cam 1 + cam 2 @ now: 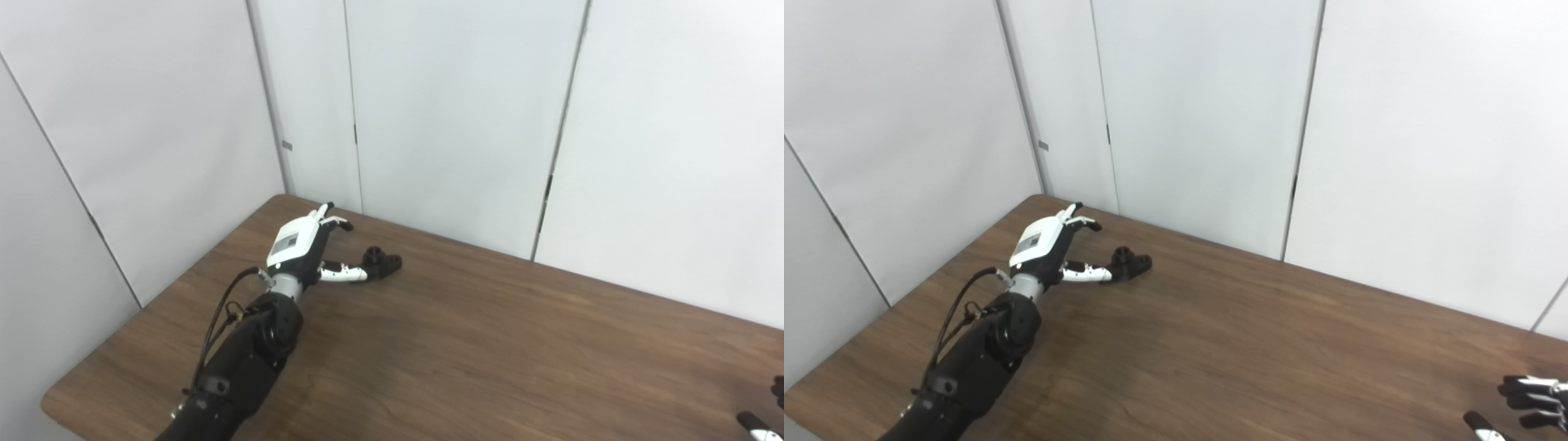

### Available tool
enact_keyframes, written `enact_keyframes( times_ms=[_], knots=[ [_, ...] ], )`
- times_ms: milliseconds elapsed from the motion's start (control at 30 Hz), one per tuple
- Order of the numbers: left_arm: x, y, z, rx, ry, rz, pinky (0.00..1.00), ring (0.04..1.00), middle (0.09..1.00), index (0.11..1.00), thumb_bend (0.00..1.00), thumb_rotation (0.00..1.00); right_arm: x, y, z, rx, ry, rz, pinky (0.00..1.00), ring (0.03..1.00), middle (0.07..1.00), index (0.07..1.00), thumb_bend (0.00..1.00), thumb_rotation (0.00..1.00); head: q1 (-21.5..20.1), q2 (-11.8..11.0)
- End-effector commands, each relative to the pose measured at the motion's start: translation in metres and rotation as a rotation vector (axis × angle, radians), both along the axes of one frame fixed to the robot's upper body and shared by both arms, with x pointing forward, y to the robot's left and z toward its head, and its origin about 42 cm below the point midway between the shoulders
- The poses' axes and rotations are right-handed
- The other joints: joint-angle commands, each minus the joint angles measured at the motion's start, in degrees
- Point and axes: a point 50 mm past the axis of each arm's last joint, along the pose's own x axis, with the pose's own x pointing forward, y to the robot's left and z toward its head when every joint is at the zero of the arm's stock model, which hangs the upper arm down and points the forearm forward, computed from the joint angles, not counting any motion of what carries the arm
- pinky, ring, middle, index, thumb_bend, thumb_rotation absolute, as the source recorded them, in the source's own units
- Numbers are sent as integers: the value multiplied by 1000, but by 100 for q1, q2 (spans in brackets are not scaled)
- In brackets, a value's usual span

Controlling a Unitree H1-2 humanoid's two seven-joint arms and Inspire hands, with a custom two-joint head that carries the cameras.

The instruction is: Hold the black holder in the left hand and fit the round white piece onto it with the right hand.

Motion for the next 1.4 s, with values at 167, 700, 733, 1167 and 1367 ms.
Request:
enact_keyframes(
  times_ms=[167,700,733,1167,1367],
  knots=[
    [23,9,15,21,-43,-4,869,1000,998,725,1000,405,7,1,23,-32,-91,19,437,553,627,497,505,134,-34,21],
    [44,5,-7,-29,-11,18,870,999,970,716,1000,387,4,0,23,-30,-89,18,425,540,616,498,505,138,-86,92],
    [45,4,-8,-32,-13,14,862,994,964,709,1000,391,4,0,23,-30,-89,18,426,542,618,498,505,138,-91,96],
    [52,-17,-18,-110,-31,-18,812,950,881,574,939,345,2,2,23,-23,-89,13,426,540,622,498,505,143,-142,130],
    [55,-19,-23,16,58,-32,797,894,789,411,855,356,-1,0,24,-21,-87,0,425,543,624,498,505,144,-152,149]
  ],
)
